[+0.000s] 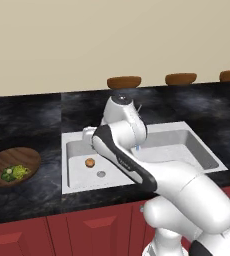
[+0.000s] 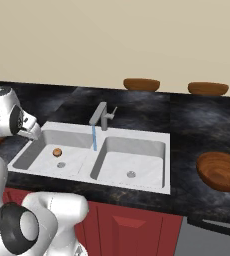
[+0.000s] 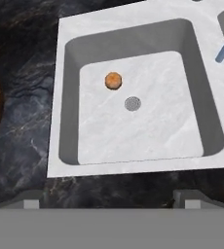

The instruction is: Pick the broccolis from the sink and place them in one bowl. Place the tangerine in the other bowl. Then turn off the sink faucet.

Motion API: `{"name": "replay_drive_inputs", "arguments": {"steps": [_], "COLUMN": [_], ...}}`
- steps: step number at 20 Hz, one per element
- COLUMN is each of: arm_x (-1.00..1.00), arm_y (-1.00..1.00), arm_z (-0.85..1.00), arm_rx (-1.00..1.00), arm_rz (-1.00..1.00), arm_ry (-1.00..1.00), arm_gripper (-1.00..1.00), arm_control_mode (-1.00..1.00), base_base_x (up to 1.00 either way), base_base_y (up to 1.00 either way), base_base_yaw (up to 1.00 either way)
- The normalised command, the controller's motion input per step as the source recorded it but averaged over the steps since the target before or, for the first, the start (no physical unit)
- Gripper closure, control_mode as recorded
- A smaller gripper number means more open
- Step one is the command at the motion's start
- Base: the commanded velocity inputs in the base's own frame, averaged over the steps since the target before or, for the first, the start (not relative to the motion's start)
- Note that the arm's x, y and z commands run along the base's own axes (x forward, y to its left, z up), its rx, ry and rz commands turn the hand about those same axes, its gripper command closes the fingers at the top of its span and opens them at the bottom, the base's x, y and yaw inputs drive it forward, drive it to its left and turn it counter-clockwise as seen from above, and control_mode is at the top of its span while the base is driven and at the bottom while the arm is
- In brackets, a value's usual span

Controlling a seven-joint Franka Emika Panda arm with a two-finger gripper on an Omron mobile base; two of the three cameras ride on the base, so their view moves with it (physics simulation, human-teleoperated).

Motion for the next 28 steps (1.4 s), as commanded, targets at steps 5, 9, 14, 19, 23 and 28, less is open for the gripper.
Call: {"name": "replay_drive_inputs", "arguments": {"steps": [5,9,14,19,23,28], "arm_x": [0.40,0.39,0.26,0.38,0.47,0.46], "arm_y": [-0.21,-0.17,-0.04,0.00,0.00,0.00], "arm_z": [-0.15,-0.11,-0.25,-0.31,-0.39,-0.41], "arm_rx": [0.00,0.00,0.00,0.00,0.00,0.00], "arm_rz": [-0.04,-0.02,0.00,0.00,0.00,0.00], "arm_ry": [0.02,0.00,0.00,0.00,0.00,0.02], "arm_gripper": [-1.00,-1.00,-1.00,-1.00,-1.00,-1.00], "arm_control_mode": [-1.00,-1.00,-1.00,-1.00,-1.00,-1.00], "base_base_x": [0.00,0.00,0.00,0.00,0.00,0.00], "base_base_y": [0.00,0.00,0.00,0.00,0.00,0.00], "base_base_yaw": [0.00,0.00,0.00,0.00,0.00,0.00]}}
